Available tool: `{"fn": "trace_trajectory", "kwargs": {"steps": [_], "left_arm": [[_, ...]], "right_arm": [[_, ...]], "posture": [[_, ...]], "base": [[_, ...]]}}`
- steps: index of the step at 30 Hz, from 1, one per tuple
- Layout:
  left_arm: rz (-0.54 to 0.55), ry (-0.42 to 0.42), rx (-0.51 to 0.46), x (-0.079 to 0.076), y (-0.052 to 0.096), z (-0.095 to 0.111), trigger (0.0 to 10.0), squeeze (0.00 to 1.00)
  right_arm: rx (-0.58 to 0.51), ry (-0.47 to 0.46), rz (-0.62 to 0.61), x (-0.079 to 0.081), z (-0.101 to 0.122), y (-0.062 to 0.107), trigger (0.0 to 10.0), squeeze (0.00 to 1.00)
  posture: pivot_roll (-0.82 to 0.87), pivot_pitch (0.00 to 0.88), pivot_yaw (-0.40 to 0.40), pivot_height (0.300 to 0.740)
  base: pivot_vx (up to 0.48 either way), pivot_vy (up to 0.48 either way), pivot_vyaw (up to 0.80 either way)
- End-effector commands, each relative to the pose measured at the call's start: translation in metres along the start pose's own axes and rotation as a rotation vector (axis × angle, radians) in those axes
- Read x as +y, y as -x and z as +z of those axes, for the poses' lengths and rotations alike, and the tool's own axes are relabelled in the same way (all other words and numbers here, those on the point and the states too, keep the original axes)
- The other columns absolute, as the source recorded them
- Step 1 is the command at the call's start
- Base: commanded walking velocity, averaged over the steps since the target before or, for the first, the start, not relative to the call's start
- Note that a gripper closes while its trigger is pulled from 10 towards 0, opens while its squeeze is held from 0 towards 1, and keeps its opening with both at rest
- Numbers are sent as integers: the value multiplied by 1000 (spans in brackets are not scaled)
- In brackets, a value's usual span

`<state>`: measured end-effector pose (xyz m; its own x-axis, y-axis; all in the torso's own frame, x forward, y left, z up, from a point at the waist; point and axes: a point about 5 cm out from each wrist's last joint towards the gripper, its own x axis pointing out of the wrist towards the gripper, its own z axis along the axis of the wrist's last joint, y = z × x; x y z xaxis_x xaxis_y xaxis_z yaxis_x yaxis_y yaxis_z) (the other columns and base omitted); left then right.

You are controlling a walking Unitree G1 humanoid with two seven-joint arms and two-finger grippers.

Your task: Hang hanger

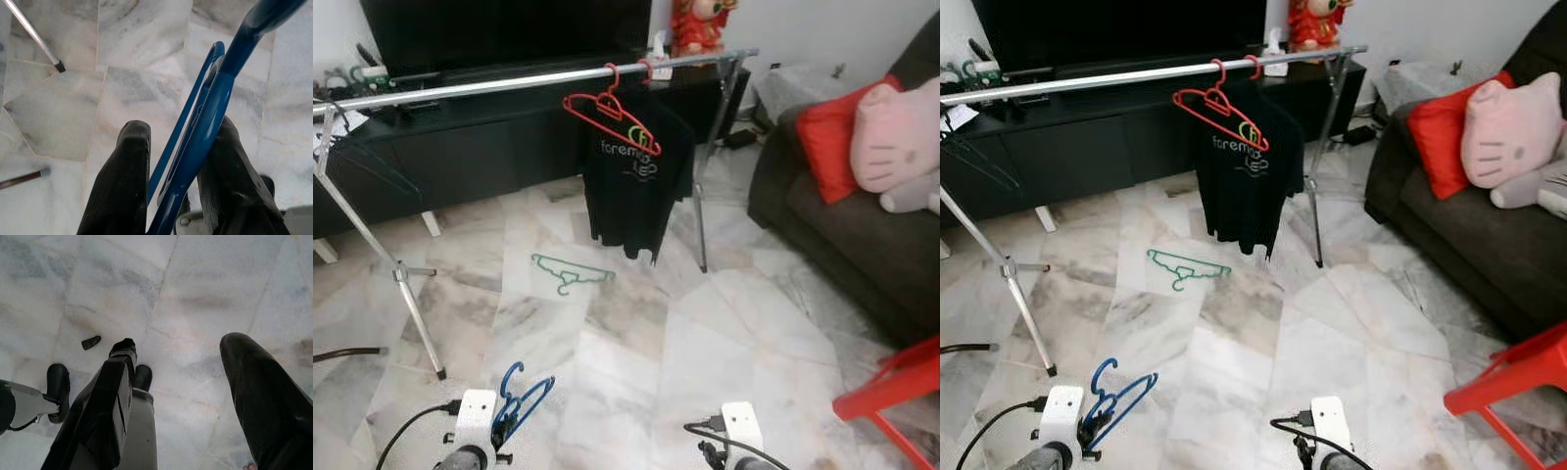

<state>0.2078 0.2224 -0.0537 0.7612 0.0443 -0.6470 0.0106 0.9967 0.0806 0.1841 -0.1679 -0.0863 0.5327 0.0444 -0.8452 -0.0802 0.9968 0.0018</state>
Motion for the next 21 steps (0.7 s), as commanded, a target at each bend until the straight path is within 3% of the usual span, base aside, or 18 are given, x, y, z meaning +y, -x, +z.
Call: {"fn": "trace_trajectory", "kwargs": {"steps": [1,21], "left_arm": [[-12,-14,-5,-2,-1,1,10000,0],[-16,0,-4,-10,-2,-2,10000,0]], "right_arm": [[3,-7,2,-1,0,0,10000,0],[8,22,28,0,1,0,10000,0]], "posture": [[30,44,-90,740],[28,62,-106,740]], "base": [[371,0,0],[379,0,0]]}}
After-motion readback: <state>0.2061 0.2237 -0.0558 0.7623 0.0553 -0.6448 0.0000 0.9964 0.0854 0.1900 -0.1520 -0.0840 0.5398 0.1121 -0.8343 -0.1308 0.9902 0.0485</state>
